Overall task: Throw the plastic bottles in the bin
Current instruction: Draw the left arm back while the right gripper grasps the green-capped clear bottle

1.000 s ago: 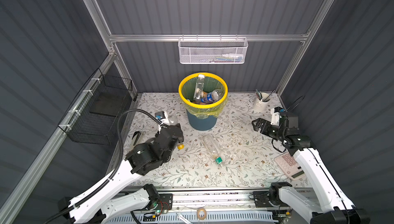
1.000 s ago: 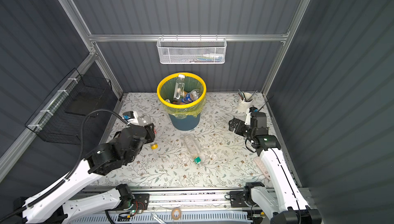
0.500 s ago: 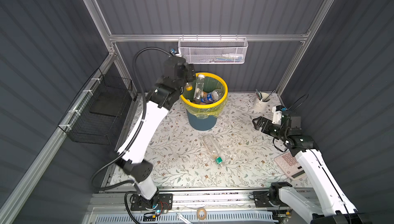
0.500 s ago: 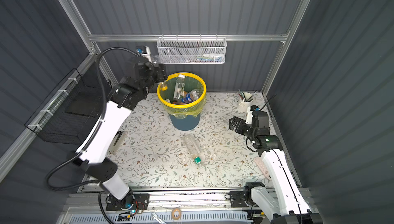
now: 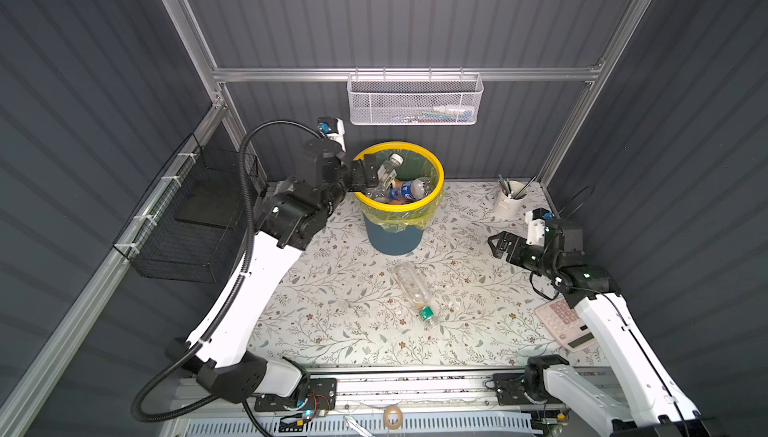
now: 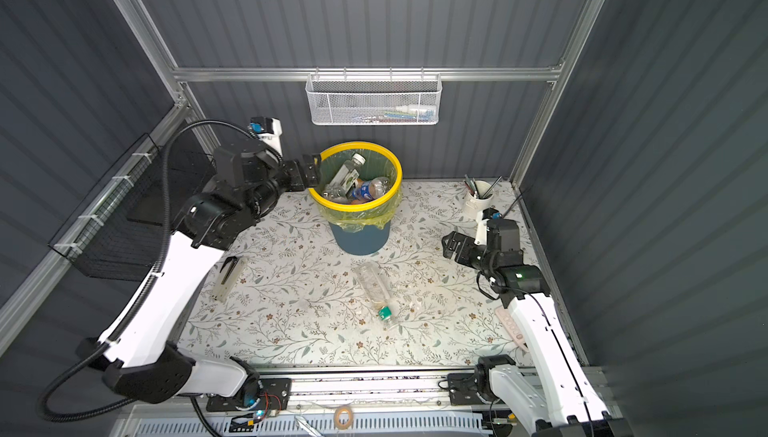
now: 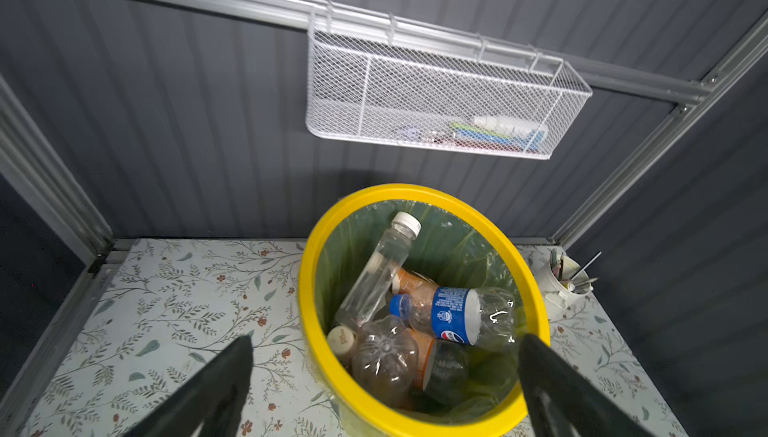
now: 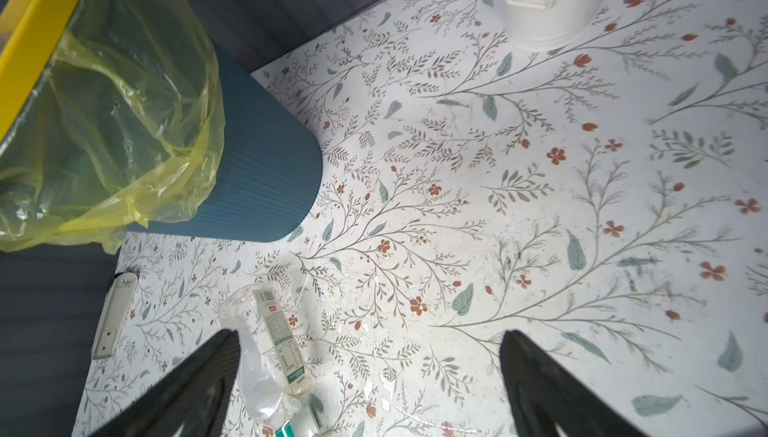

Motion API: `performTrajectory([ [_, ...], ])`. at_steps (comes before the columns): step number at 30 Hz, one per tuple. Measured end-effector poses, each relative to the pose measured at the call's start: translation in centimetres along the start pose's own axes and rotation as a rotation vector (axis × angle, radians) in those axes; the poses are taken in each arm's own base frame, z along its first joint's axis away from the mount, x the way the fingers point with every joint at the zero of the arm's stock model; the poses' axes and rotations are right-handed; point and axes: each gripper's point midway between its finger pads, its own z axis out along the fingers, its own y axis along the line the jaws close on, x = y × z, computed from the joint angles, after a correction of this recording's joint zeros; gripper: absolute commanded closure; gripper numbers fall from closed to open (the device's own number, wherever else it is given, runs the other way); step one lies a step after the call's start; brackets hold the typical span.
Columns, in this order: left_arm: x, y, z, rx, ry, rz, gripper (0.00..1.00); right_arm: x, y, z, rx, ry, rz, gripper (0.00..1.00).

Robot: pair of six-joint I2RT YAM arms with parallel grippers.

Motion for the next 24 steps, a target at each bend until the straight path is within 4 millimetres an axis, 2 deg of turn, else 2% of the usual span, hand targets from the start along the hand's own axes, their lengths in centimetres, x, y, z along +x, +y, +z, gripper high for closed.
performTrajectory([
  [2, 0.6, 1.1, -0.6, -0.035, 0.0, 0.001, 0.01, 1.1, 1.1, 1.0, -0.014, 0.043, -0.031, 0.01],
  [4, 2.1, 2.3, -0.2, -0.078, 0.026, 0.003, 0.01, 2.5, 2.4, 2.2, -0.031, 0.096, -0.066, 0.01],
  [7, 6.6, 4.5, 1.1, -0.164, 0.116, 0.022, 0.0, 4.7, 4.4, 3.9, -0.05, 0.172, -0.117, 0.01],
  [9, 10.3, 6.6, 1.5, -0.232, 0.188, 0.031, 0.0, 6.4, 6.1, 5.2, -0.068, 0.23, -0.156, 0.01],
  [12, 14.8, 9.8, 0.8, -0.317, 0.273, 0.018, 0.01, 9.2, 8.2, 7.0, -0.084, 0.313, -0.206, 0.01],
  [15, 17.2, 12.1, -0.4, -0.378, 0.301, -0.028, 0.01, 12.0, 9.7, 8.6, -0.078, 0.39, -0.25, 0.01],
  [19, 19.2, 13.9, -1.8, -0.422, 0.31, -0.098, 0.0, 14.4, 11.8, 10.4, -0.074, 0.46, -0.306, 0.01],
  [24, 24.0, 14.7, -2.4, -0.438, 0.386, -0.166, 0.01, 16.6, 13.9, 12.0, -0.072, 0.518, -0.37, 0.01],
])
